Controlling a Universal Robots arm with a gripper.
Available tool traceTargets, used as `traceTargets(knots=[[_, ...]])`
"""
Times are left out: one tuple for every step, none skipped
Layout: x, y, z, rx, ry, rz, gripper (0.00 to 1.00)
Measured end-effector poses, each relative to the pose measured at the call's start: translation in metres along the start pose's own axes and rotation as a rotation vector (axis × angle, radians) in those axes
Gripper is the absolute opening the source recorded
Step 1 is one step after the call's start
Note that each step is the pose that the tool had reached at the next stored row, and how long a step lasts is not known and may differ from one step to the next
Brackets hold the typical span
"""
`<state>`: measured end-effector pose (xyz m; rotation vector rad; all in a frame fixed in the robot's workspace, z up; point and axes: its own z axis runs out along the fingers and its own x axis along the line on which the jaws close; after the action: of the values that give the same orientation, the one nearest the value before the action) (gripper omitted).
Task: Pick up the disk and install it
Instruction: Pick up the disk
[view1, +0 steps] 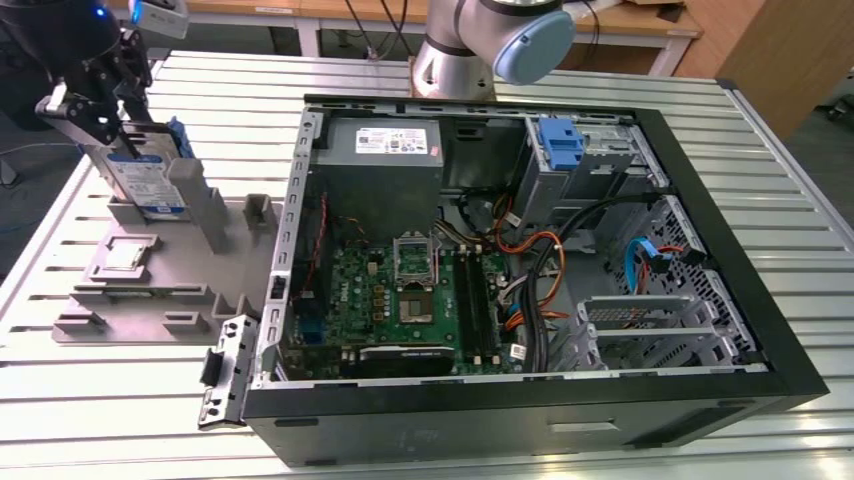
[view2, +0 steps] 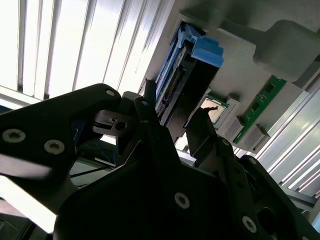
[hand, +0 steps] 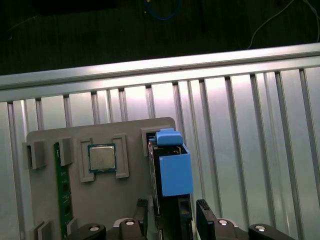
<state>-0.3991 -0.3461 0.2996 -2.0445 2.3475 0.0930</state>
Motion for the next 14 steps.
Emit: traceTargets(knots=[[0.0,0.0,0.0001,-0.0001,0.0001,0.0,0.51],[0.0,0.0,0.0001,-0.0002,0.0001,0.0,0.51],[0.0,0.0,0.0001,-0.0002,0.0002,0.0,0.51],[0.0001,0.0,0.0001,-0.0002,0.0001,0.0,0.51],[-0.0003,0.0,0.0004,0.0001,-0.0001,0.0,0.51],[-0.001,0.0,0.0006,0.0002,-0.0001,0.0,0.51],[-0.0015,0.0001,0.0007,0.0002,-0.0001,0.0,0.51],[-0.0016,0.0002,0.0008,0.0001,-0.0001,0.0,0.51],[-0.0016,0.0002,0.0007,0.0001,0.0,0.0,0.51],[-0.0016,0.0002,0.0007,0.0,0.0,0.0,0.51],[-0.0017,0.0002,0.001,0.0,0.0,0.0,0.51],[-0.0017,0.0001,0.0015,0.0,-0.0001,0.0,0.51],[-0.0017,0.0001,0.0021,0.0,0.0,0.0,0.51],[-0.0016,0.0001,0.0027,-0.0001,0.0001,0.0,0.51]])
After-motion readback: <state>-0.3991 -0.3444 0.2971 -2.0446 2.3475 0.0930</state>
